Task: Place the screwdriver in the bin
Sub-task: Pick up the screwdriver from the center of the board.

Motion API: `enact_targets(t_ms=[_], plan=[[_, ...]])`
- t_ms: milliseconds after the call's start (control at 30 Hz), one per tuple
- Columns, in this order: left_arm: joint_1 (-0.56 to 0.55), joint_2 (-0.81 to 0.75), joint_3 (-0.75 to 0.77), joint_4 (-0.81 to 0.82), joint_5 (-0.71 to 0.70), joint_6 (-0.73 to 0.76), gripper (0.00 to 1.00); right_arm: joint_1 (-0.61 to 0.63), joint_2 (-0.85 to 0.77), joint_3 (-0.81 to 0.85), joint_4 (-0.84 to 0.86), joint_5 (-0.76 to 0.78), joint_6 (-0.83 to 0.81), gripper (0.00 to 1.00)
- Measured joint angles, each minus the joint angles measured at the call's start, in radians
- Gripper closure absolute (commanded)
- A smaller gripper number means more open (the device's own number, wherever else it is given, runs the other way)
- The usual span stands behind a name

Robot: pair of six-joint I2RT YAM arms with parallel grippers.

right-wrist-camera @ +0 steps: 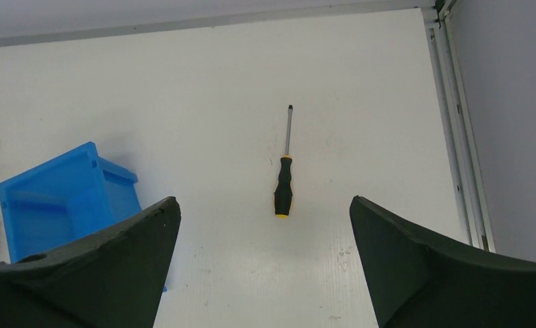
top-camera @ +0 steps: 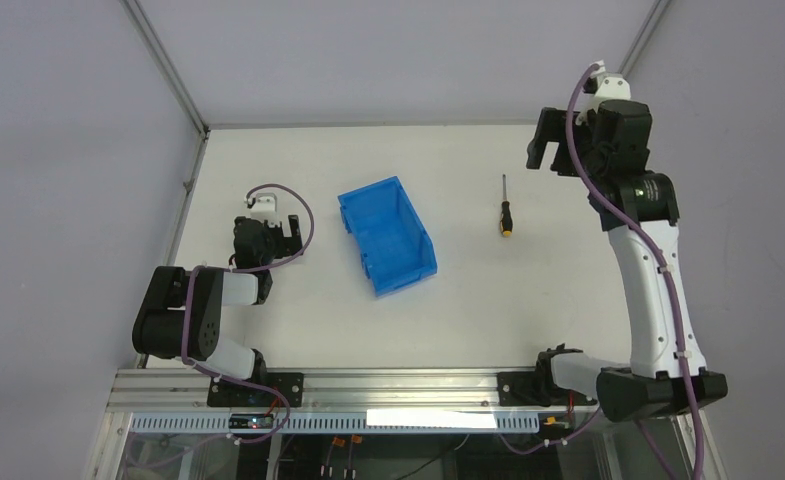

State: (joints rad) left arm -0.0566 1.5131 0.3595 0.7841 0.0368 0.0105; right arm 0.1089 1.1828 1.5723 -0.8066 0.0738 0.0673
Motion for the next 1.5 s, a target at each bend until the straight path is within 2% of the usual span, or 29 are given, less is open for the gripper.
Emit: enact_targets(t_ms=[500,867,1100,1200,1333,1500], plan=[[0.0,0.0,0.0,0.0,0.0,0.0,0.0,-0.005,0.345,-0.225,0.135,-0.016,0.01,0.01],[0.0,0.0,0.0,0.0,0.0,0.0,0.0,-0.01,0.531,-0.308,0.244,-0.015,0.021,0.03],[0.0,0.0,0.0,0.0,0.0,0.0,0.0,-0.013,0.642,-0.325,0.282,-0.015,0.027,0.09],[0.0,0.0,0.0,0.0,0.0,0.0,0.0,-0.013,0.679,-0.327,0.29,-0.015,0.031,0.15],[0.0,0.0,0.0,0.0,0.0,0.0,0.0,-0.013,0.698,-0.327,0.302,-0.011,0.032,0.31],[0.0,0.0,0.0,0.0,0.0,0.0,0.0,-0.013,0.703,-0.327,0.316,-0.013,0.03,0.71]])
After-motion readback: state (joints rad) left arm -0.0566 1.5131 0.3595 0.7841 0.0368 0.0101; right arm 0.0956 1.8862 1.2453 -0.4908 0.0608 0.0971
